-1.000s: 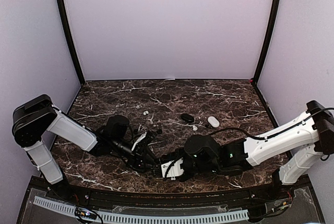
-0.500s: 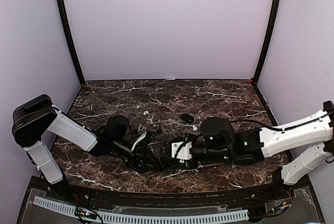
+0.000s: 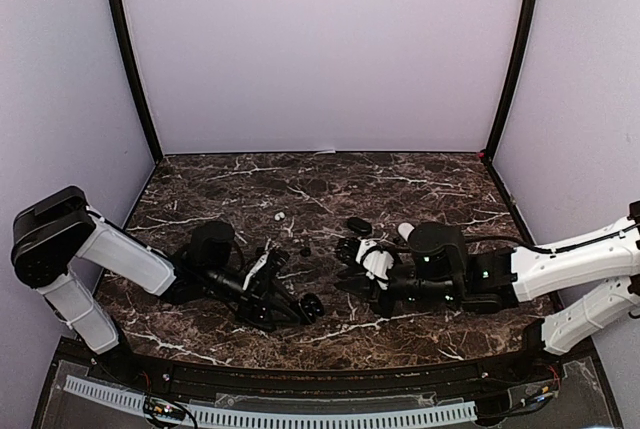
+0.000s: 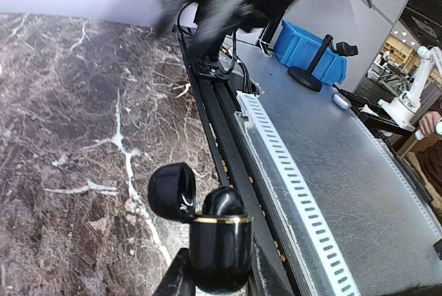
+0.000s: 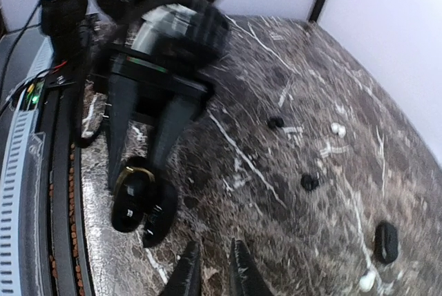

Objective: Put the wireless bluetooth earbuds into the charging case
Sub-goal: Insert the left earbud into the left side groove of the charging case, then turn over the right earbud at the center of the board.

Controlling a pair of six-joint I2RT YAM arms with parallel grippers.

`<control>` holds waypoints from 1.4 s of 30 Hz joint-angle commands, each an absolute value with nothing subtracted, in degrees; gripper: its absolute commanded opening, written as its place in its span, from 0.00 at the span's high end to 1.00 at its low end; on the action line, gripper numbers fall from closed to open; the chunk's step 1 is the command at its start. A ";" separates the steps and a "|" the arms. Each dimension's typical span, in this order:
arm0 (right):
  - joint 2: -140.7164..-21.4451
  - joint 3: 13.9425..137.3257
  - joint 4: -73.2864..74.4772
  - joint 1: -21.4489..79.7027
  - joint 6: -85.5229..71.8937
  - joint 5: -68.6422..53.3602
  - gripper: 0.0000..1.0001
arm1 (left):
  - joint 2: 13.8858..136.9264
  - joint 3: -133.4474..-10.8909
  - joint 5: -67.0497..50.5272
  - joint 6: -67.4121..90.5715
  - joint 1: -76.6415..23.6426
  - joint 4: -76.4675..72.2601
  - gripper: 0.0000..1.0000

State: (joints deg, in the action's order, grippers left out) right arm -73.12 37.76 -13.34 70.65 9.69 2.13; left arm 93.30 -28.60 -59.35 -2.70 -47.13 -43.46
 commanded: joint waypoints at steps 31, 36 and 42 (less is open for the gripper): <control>-85.54 43.80 2.42 45.22 -31.10 21.32 0.71 | 81.91 -14.88 -31.67 10.91 -40.87 -70.38 0.93; -88.35 47.42 3.23 45.13 -32.04 21.72 0.66 | 80.54 -16.29 -28.29 15.77 -40.96 -67.32 0.93; -93.77 51.95 3.73 44.66 -31.69 21.58 0.69 | 82.63 -12.66 -28.03 11.47 -41.09 -73.70 0.92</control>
